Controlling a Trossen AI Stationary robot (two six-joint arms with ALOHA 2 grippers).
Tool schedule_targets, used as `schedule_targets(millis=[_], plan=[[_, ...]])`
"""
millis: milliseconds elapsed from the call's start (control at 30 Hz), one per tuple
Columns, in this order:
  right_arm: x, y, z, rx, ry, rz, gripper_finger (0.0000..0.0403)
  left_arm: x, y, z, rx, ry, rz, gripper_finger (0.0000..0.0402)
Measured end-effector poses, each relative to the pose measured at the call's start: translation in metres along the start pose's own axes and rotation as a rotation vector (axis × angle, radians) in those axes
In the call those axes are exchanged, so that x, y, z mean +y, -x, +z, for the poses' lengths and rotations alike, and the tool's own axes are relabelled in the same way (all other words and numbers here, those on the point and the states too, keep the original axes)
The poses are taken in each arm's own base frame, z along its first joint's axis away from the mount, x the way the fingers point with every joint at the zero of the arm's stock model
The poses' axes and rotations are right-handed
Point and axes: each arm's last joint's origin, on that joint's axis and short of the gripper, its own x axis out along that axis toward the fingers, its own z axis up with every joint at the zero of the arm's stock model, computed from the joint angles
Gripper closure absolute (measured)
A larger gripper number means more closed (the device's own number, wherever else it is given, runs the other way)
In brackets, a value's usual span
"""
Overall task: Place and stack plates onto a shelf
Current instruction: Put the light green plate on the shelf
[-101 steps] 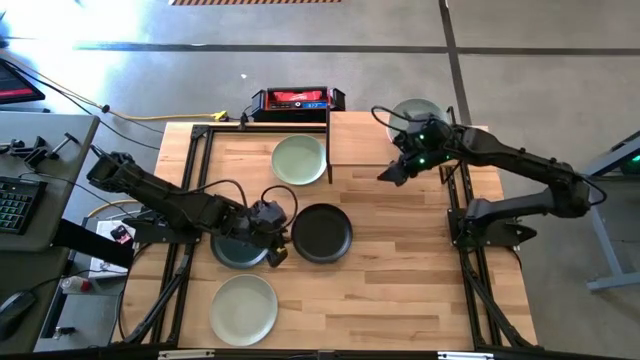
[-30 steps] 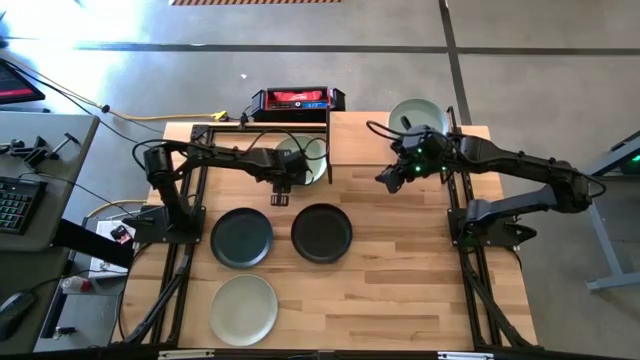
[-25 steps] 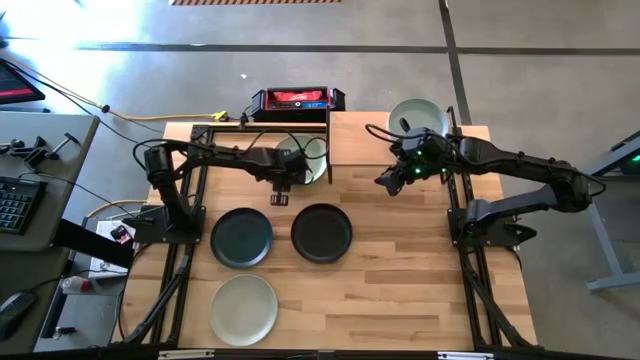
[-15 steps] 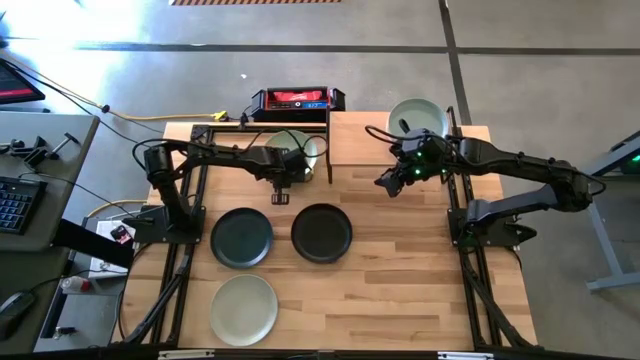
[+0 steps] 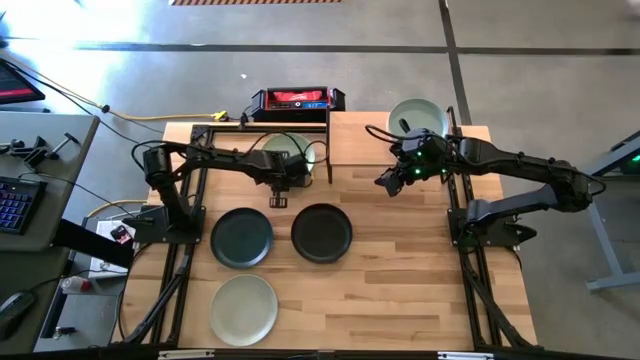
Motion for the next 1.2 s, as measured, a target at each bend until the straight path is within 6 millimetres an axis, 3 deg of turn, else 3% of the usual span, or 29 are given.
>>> schedule_targets(millis=[267,700,967,1200], plan=[[0.0,0.0,0.0,0.0,0.0,0.0,0.0242,-0.005,0.02,-0.003,0.002,0.018,0.034,0.0401],[0.0,0.0,0.0,0.0,0.017,0.0,0.0242,0.005,0.068,-0.018,-0.079,0.149,0.114,0.0401],[-0.001,0.0,-0.001,0.007,0.033,-0.006,0.0242,0.009,0.086,-0.025,-0.111,0.189,0.187,0.0401],[-0.002,0.0,-0.002,0.025,0.031,-0.022,0.0242,0.015,0.107,-0.021,-0.169,0.187,0.241,0.0401]])
